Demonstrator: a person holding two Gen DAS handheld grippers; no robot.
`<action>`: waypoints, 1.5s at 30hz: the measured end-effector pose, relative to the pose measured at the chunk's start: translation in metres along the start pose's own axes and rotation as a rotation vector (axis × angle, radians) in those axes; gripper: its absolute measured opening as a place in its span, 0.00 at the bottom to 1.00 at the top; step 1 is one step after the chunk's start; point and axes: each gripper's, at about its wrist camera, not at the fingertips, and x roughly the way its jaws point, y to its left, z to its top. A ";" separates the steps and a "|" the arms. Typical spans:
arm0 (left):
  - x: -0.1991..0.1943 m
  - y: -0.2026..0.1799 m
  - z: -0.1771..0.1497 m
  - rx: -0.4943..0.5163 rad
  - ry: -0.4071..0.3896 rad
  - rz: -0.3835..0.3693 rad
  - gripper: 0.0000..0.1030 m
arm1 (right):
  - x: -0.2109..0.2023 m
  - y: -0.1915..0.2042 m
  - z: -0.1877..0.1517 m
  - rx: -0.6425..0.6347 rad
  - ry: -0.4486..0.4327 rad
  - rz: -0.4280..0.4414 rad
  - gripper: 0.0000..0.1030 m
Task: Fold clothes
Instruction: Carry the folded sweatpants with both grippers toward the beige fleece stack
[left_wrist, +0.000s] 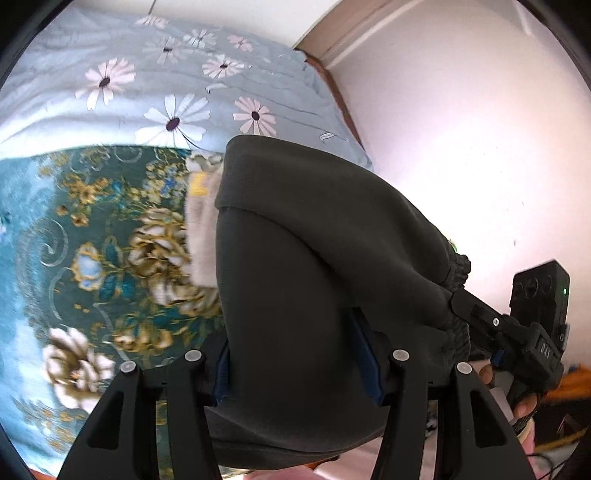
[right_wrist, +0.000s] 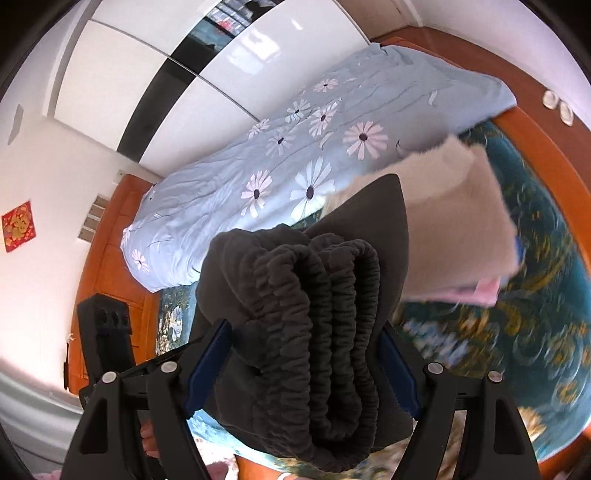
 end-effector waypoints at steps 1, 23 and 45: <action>0.007 -0.005 0.005 -0.017 0.004 0.005 0.55 | 0.000 -0.009 0.012 -0.002 0.004 0.003 0.78; 0.124 -0.019 0.119 -0.018 0.050 0.090 0.55 | 0.083 -0.110 0.151 0.089 0.084 0.003 0.78; 0.099 -0.012 0.119 -0.034 0.018 0.101 0.55 | 0.072 -0.120 0.168 0.045 0.030 -0.120 0.78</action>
